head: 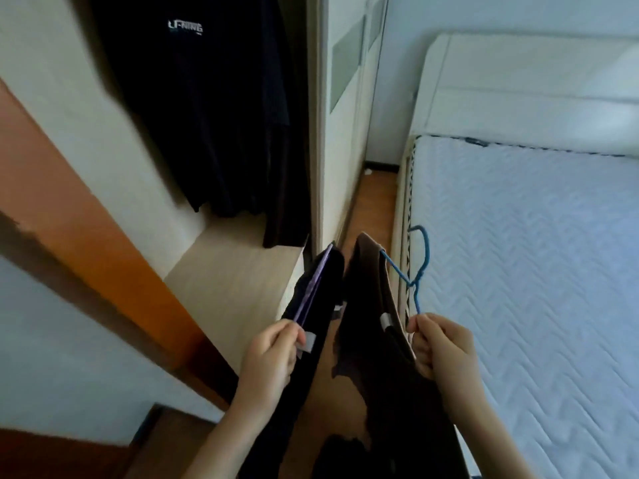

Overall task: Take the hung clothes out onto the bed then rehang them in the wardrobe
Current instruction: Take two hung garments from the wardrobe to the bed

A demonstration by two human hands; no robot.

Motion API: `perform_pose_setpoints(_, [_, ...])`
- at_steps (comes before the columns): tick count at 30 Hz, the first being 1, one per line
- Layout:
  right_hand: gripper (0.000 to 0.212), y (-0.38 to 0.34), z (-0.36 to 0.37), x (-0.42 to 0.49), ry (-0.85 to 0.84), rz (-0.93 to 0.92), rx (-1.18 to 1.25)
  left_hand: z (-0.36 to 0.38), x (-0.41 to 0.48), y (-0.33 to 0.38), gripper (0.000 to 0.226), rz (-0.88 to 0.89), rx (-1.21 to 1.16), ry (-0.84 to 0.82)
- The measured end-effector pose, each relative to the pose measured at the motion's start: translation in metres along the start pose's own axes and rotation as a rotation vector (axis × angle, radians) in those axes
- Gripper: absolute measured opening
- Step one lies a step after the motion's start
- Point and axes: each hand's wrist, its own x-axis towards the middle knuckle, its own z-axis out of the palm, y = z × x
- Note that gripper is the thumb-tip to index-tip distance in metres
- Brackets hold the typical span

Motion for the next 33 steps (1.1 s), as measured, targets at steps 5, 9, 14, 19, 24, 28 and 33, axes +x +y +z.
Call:
perform_pose_setpoints(5, [0.028, 0.023, -0.043, -0.062, 0.149, 0.052, 0.080, 0.016, -0.034, -0.024, 0.034, 0.016, 0.075, -0.075])
perform_pose_setpoints(9, [0.025, 0.046, -0.085, -0.118, 0.241, 0.053, 0.051, 0.033, -0.074, -0.045, 0.032, 0.026, 0.175, -0.186])
perform_pose_setpoints(14, [0.028, 0.069, -0.164, -0.213, 0.401, 0.015, 0.114, 0.086, -0.128, -0.058, 0.033, 0.056, 0.257, -0.408])
perform_pose_setpoints(19, [0.031, 0.073, -0.258, -0.329, 0.621, -0.039, 0.196, 0.171, -0.200, -0.054, 0.033, 0.172, 0.359, -0.596])
perform_pose_setpoints(24, [0.031, 0.078, -0.336, -0.426, 0.837, -0.077, 0.226, 0.259, -0.269, -0.059, 0.034, 0.204, 0.345, -0.716])
perform_pose_setpoints(28, [0.031, 0.093, -0.394, -0.469, 0.970, -0.093, 0.262, 0.331, -0.296, -0.071, 0.033, 0.126, 0.327, -0.821])
perform_pose_setpoints(33, [0.034, 0.110, -0.492, -0.468, 1.114, -0.124, 0.288, 0.432, -0.298, -0.088, 0.036, 0.080, 0.333, -0.894])
